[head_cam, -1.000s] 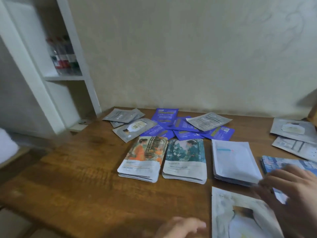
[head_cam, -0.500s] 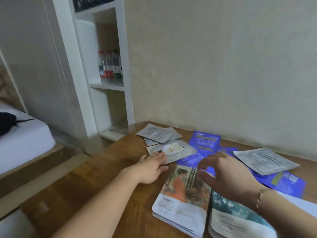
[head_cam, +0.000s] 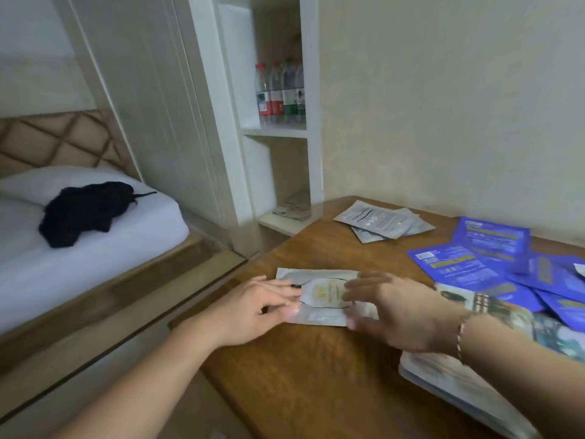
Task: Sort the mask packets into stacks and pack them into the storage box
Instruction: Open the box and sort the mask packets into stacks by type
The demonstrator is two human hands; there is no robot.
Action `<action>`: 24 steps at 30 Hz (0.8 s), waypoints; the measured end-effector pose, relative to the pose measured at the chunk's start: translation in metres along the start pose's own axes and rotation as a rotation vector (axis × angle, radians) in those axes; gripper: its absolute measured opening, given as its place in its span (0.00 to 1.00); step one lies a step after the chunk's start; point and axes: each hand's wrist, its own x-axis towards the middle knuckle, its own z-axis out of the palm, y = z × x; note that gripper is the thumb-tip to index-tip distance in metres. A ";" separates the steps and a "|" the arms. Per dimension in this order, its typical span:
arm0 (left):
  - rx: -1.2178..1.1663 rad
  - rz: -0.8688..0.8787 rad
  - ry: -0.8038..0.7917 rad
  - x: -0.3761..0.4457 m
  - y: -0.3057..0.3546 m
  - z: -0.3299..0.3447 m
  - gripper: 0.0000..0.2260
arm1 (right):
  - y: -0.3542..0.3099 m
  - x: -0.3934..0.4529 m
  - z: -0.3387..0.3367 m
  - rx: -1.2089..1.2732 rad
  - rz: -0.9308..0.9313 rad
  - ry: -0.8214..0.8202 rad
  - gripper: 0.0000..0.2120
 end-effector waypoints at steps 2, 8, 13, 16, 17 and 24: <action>-0.010 -0.056 0.041 -0.019 -0.016 -0.007 0.22 | -0.026 0.003 0.008 -0.030 -0.091 -0.082 0.22; 0.216 -0.416 0.220 -0.062 -0.021 -0.004 0.22 | -0.090 -0.026 0.039 -0.047 -0.273 0.032 0.29; 0.001 -0.587 0.788 -0.125 0.013 0.037 0.19 | -0.107 -0.022 0.029 0.082 -0.277 0.145 0.25; -0.448 -0.723 0.696 -0.147 0.050 0.057 0.35 | -0.092 0.029 0.008 0.199 -0.094 0.159 0.16; -0.656 -0.769 0.589 -0.148 0.059 0.058 0.35 | -0.086 0.052 0.007 0.189 -0.021 0.118 0.15; -1.144 -0.772 0.235 -0.140 0.070 0.055 0.20 | -0.090 0.113 0.021 0.185 0.208 -0.077 0.18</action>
